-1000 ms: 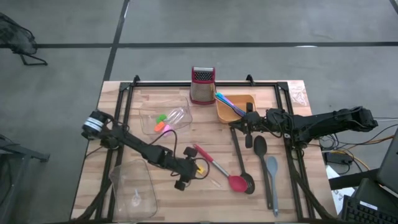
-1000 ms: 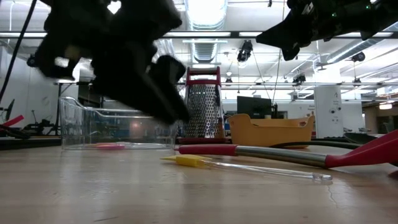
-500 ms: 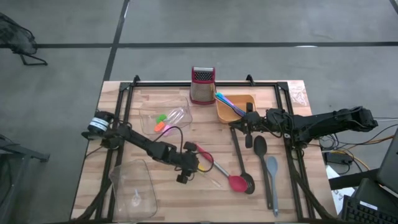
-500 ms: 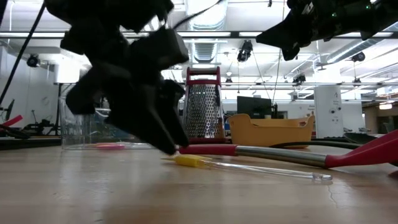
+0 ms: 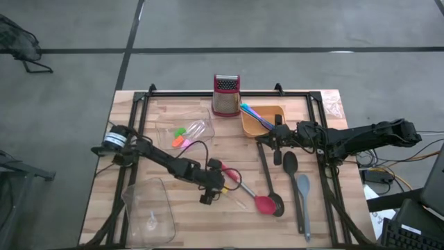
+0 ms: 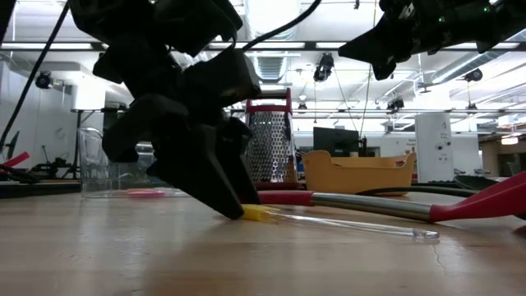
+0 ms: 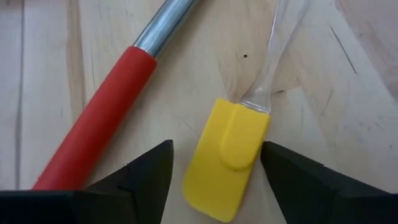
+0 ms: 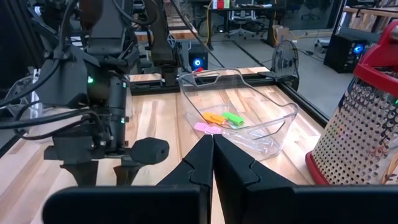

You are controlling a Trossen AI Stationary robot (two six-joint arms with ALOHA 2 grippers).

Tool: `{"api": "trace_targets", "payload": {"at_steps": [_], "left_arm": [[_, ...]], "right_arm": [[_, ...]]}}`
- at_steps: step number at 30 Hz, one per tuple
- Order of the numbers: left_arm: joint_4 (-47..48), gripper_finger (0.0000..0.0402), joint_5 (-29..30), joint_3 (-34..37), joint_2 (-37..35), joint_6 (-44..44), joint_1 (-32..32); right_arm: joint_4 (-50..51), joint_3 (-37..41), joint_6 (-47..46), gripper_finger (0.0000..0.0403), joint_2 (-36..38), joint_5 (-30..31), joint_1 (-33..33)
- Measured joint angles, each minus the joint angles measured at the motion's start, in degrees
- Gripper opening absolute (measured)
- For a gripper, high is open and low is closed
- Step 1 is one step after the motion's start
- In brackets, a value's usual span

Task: Pick & Place Kitchen Items
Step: Put the yellow spatula into the top transparent bin

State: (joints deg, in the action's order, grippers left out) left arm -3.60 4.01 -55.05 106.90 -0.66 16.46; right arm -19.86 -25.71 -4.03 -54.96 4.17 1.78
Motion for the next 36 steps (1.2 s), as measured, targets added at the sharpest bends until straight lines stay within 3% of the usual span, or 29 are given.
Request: {"api": "trace_targets", "payload": {"at_steps": [6,18,25,36], "left_arm": [[0.1,0.022,-2.6,0.2,0.2,2.3,-0.4],[0.4,0.0068,-3.4,0.3,0.1,1.5,-0.3],[1.1,0.0008,-4.1,-0.5,-0.4,-0.4,-0.1],[0.8,0.0015,-4.2,-1.0,-0.8,-0.4,0.2]], "right_arm": [[0.0,0.0,0.0,0.0008,0.0,0.0,0.0],[0.0,0.0,0.0,0.0008,0.0,0.0,0.0],[0.0,0.0,0.0,0.0008,0.0,0.0,0.0],[0.0,0.0,0.0,0.0008,0.0,0.0,0.0]]}}
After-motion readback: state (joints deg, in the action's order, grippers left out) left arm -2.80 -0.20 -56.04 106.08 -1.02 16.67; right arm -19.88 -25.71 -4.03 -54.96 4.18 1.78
